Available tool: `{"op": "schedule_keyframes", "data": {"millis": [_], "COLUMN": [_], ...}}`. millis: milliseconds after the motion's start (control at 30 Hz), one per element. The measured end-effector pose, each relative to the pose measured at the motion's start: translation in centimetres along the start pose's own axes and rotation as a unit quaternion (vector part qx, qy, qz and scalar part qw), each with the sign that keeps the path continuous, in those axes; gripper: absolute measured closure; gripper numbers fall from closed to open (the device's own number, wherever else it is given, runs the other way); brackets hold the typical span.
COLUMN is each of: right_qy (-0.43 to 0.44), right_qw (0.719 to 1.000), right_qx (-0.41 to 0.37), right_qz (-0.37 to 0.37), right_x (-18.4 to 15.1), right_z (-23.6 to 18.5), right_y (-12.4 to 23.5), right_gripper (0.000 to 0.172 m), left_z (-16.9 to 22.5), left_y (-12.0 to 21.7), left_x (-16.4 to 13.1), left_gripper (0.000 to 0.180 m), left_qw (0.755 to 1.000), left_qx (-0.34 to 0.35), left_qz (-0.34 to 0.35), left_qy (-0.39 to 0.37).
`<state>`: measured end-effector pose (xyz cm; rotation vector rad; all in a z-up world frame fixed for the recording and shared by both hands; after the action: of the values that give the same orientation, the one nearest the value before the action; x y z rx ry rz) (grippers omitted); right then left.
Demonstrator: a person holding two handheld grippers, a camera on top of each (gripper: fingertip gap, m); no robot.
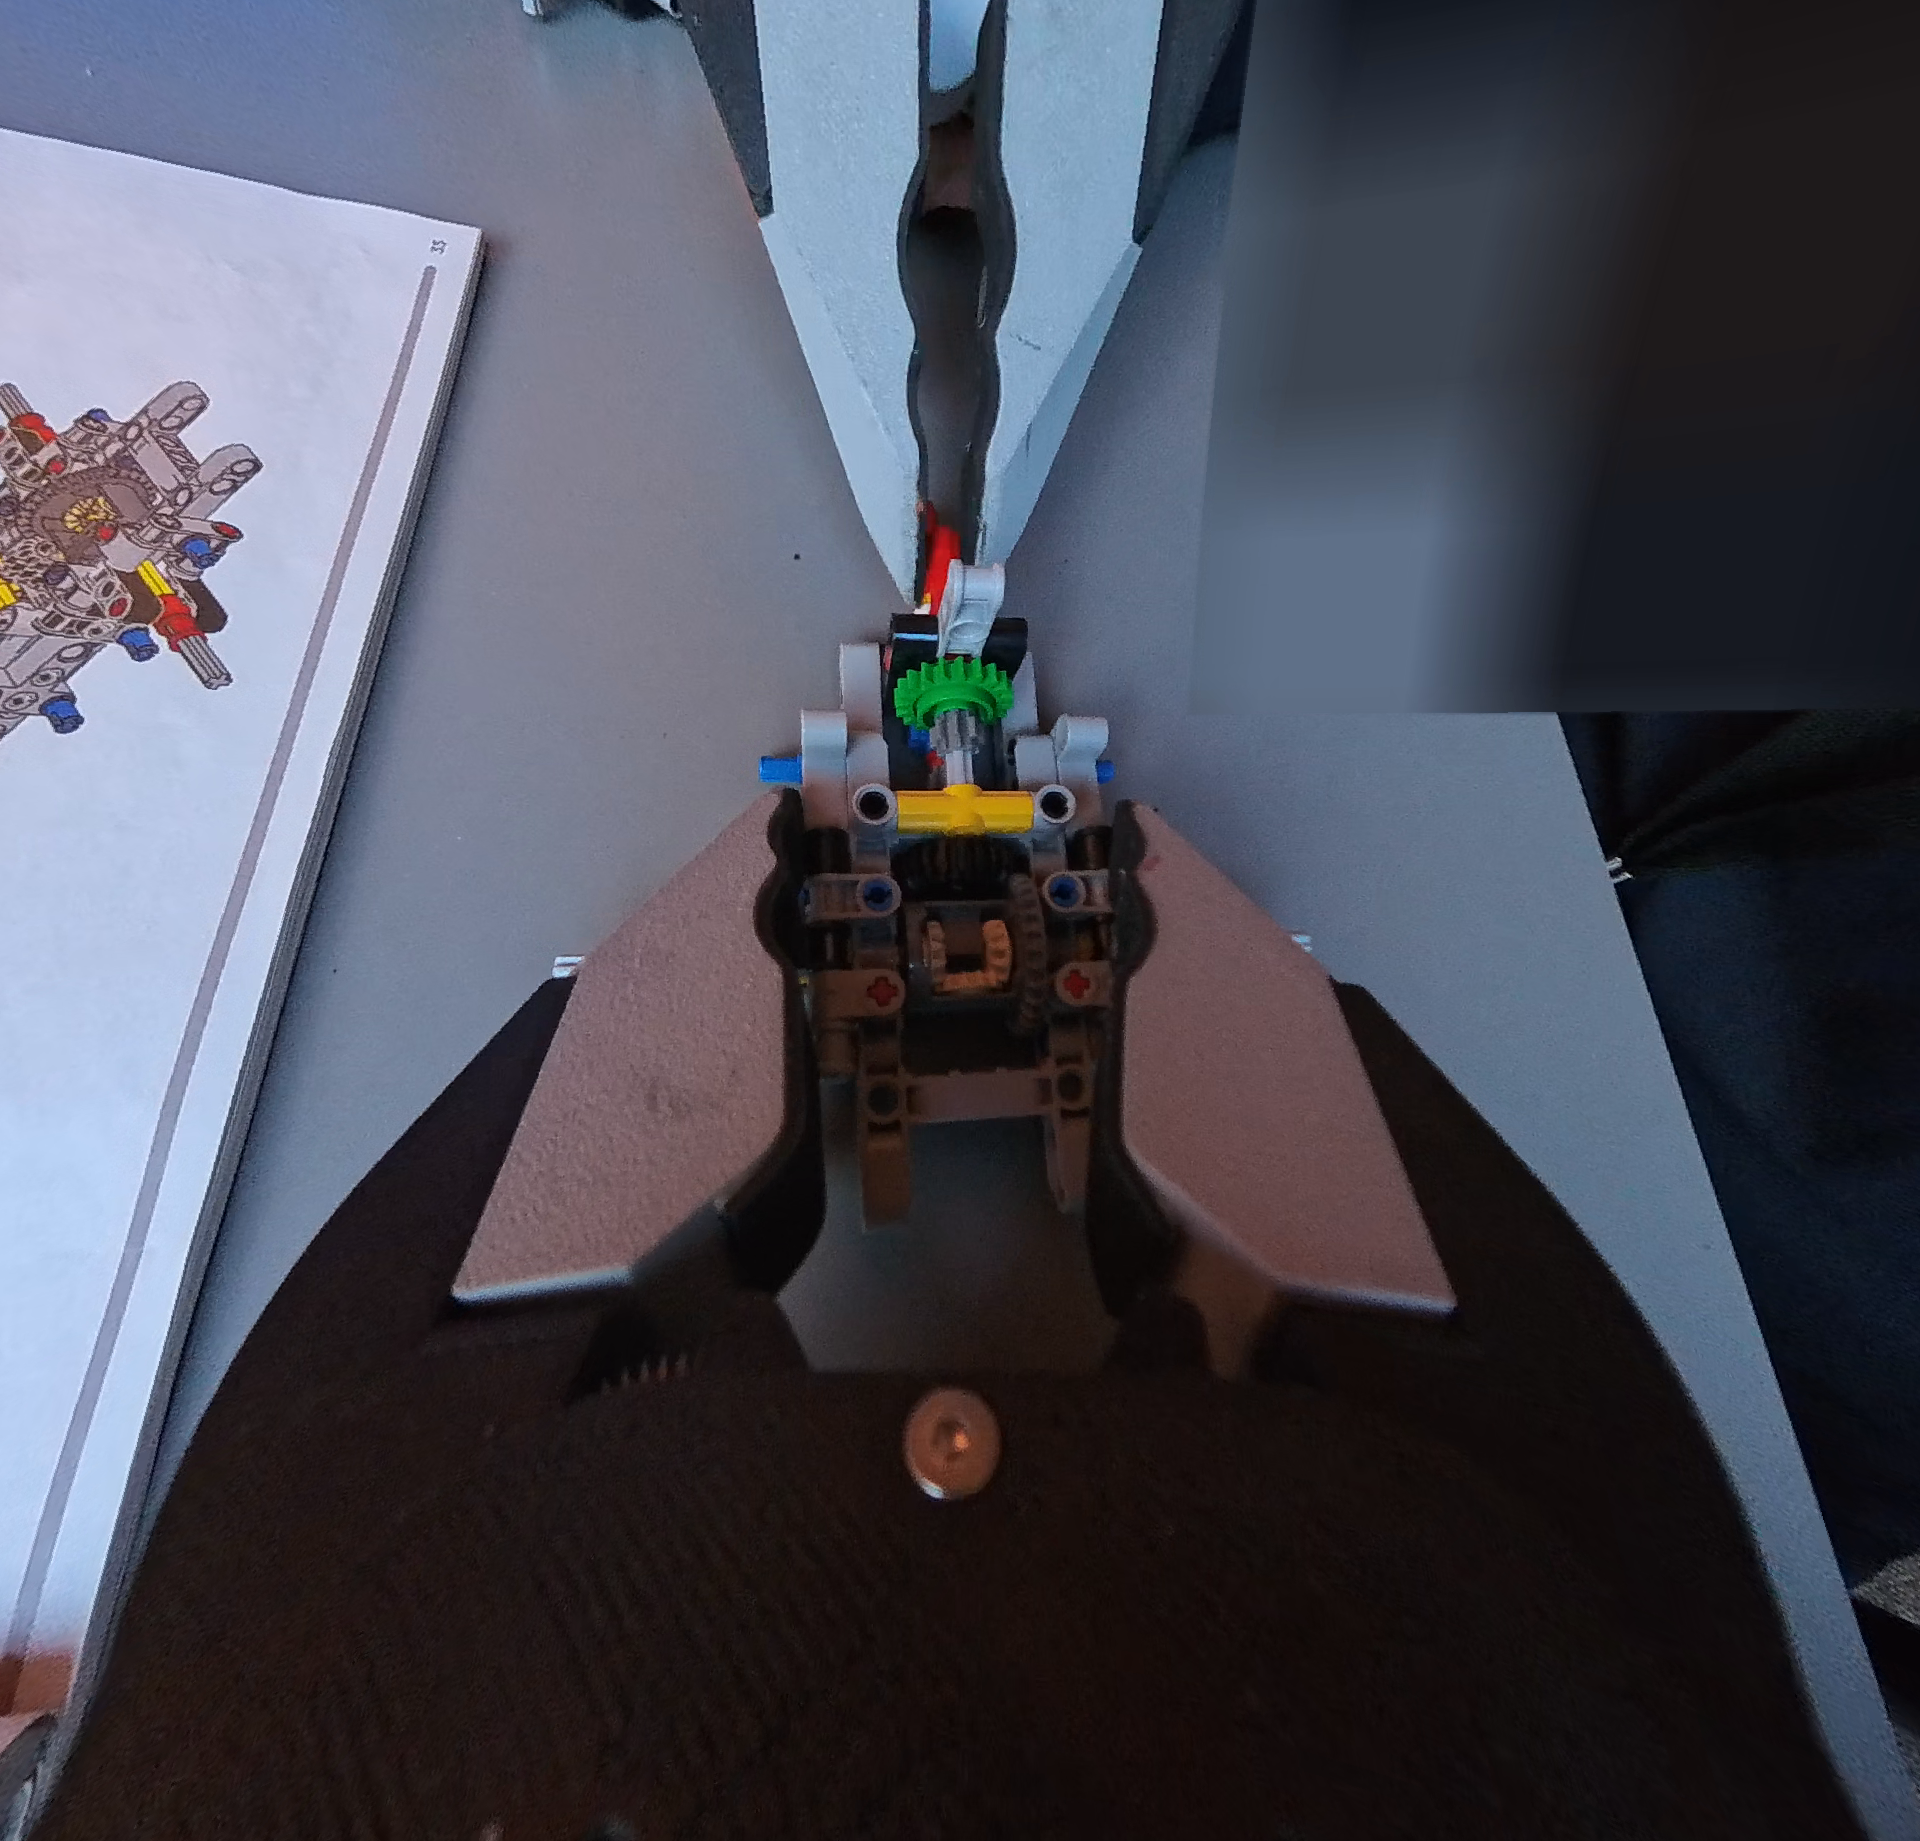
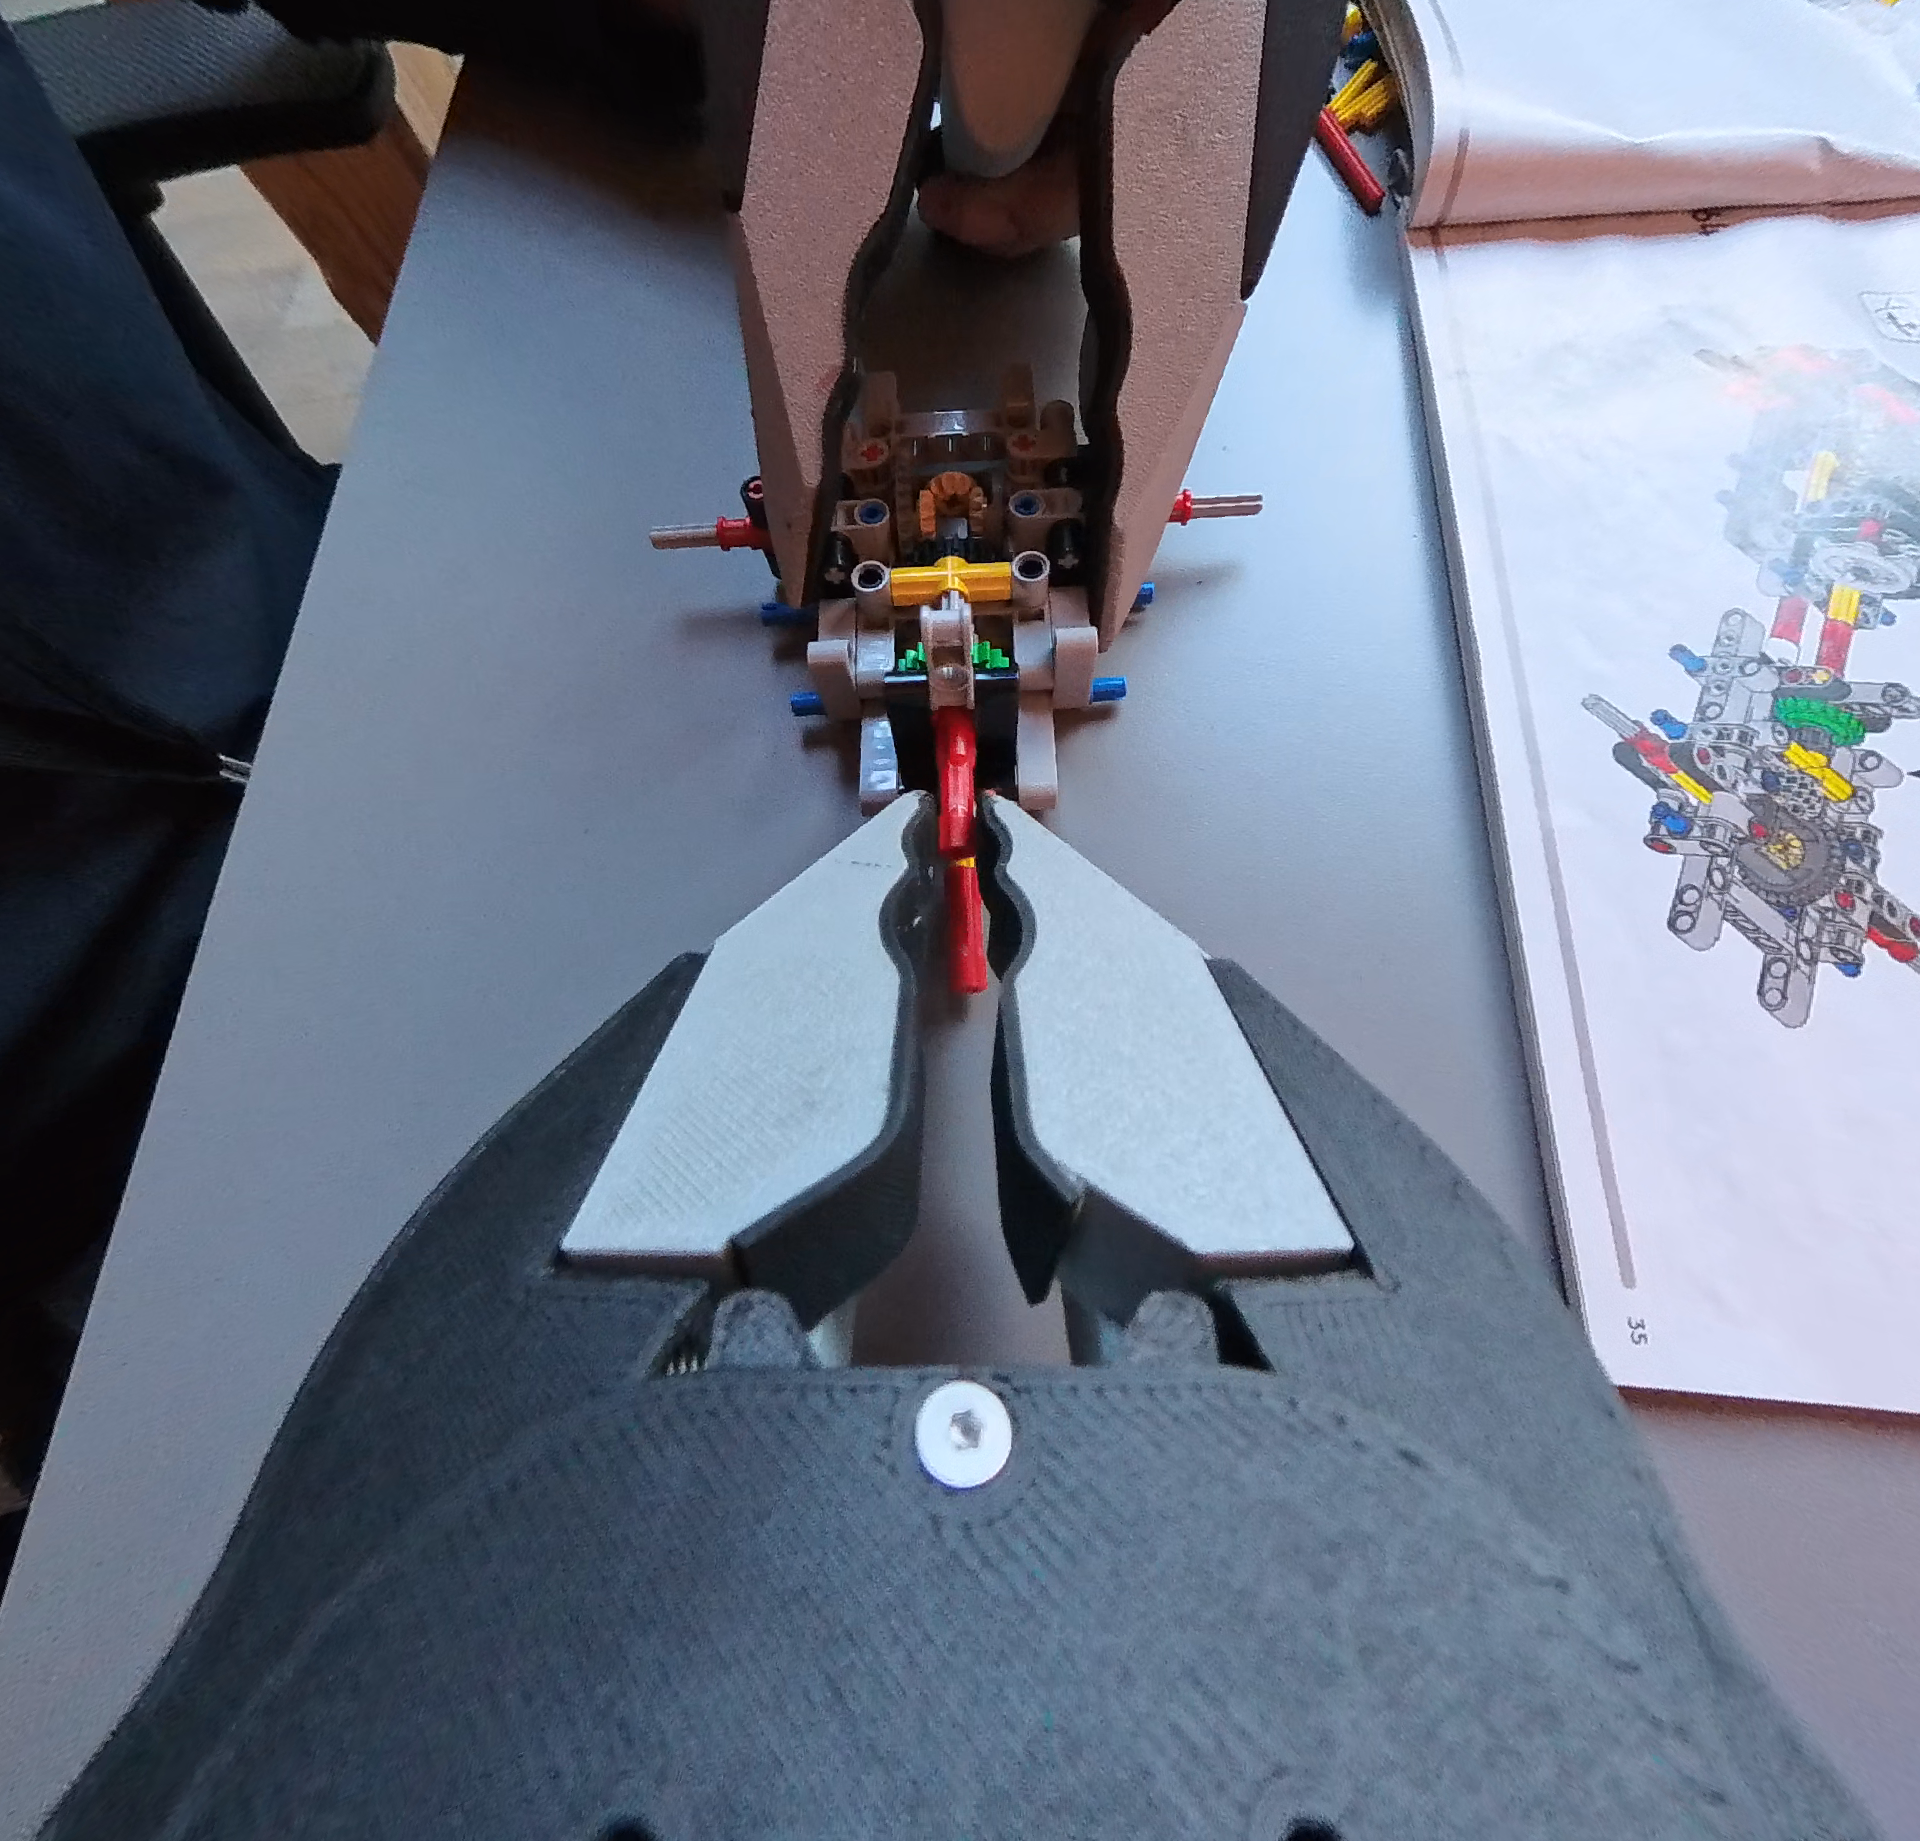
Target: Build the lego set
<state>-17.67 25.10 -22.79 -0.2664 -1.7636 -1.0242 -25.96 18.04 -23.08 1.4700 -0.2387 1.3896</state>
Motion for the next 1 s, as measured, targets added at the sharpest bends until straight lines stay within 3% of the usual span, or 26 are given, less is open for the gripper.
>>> {"op": "schedule_keyframes", "data": {"millis": [367,667,1000], "right_qy": [0.009,-0.052,-0.038], "right_qw": [1.000,0.998,0.997], "right_qx": [-0.003,0.035,0.021], "right_qz": [-0.023,-0.014,0.071], "right_x": [0.5,0.6,1.2], "right_z": [-0.2,0.5,1.0], "right_y": [-1.1,-1.2,1.1], "right_gripper": [0.169,0.169,0.150], "left_z": [0.0,-0.3,-0.4], "left_y": [0.0,0.2,0.0], "left_x": [0.0,-0.1,0.1], "left_gripper": [0.127,0.125,0.125], "left_qw": [1.000,1.000,1.000], "left_qx": [-0.001,0.002,0.012], "left_qz": [-0.002,-0.001,0.002], "left_qy": [0.001,0.004,0.014]}}
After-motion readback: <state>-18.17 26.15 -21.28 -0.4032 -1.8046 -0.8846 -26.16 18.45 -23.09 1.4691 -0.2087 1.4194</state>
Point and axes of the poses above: each gripper's, where its closed fingertips meet, y back along the fingers, x out of its top, z = x × y across the jaws, the point moved 5 cm from there along y, back along the fingers, and after that the axes turned 6 degrees about z, right-handed, at the moved point
